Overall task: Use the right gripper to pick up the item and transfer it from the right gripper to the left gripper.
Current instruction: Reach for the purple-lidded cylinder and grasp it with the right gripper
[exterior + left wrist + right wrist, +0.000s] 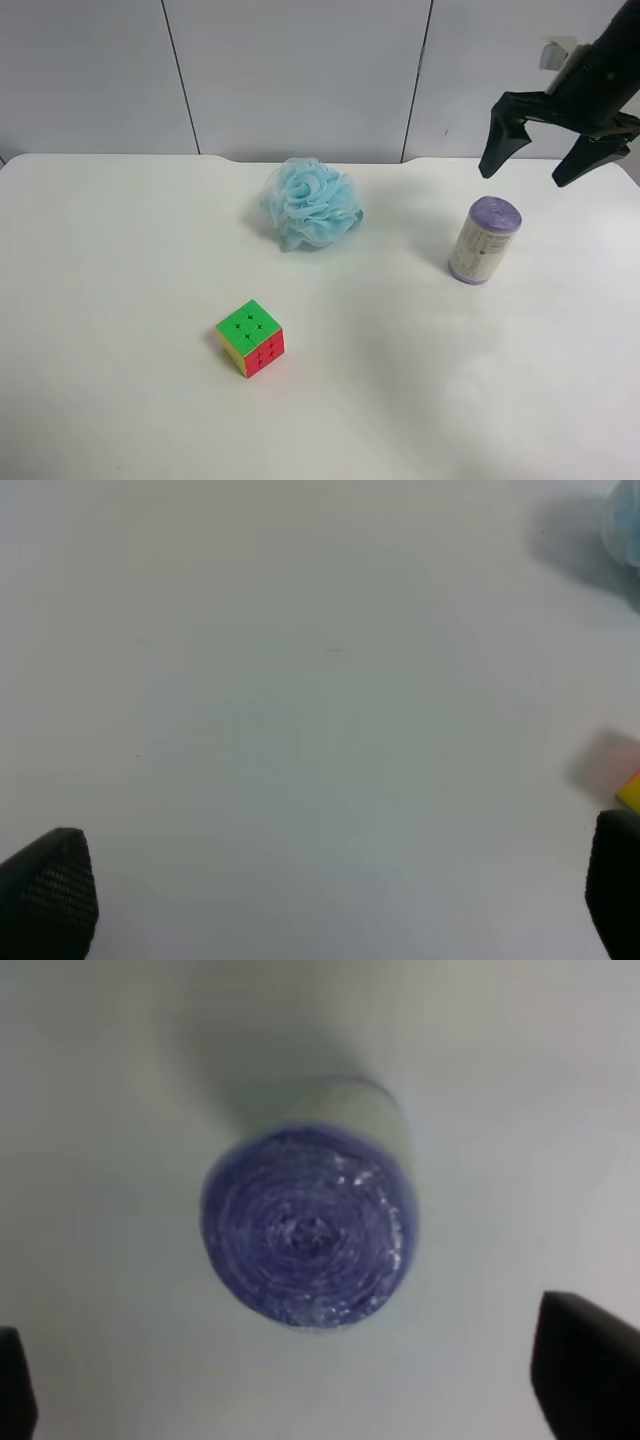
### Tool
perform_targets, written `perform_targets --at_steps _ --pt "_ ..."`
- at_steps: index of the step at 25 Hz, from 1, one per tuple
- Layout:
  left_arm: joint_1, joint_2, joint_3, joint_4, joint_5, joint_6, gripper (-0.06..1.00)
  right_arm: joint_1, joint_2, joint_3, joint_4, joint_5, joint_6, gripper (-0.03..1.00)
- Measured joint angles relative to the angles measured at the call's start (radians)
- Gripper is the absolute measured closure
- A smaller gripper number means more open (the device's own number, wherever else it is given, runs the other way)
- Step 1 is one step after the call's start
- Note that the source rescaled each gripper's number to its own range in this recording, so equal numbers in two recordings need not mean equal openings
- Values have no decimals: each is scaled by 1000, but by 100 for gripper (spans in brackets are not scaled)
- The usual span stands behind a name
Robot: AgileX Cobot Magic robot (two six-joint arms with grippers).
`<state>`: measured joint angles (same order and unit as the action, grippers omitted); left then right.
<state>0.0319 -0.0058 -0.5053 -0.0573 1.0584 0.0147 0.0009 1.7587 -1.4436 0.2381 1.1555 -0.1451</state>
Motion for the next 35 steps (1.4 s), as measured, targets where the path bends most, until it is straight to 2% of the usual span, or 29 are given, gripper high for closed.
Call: perform_targets --at_steps 7,11,24,35 --pt "0 0 0 0 0 0 -6 152 53 0 -206 9 62 -3" --pt "0 0 0 0 0 0 -6 185 91 0 -281 11 97 -3" --pt "0 0 0 0 0 0 -6 185 202 0 -305 -11 103 -3" --pt "0 0 0 0 0 0 -6 186 249 0 -305 -80 93 -3"
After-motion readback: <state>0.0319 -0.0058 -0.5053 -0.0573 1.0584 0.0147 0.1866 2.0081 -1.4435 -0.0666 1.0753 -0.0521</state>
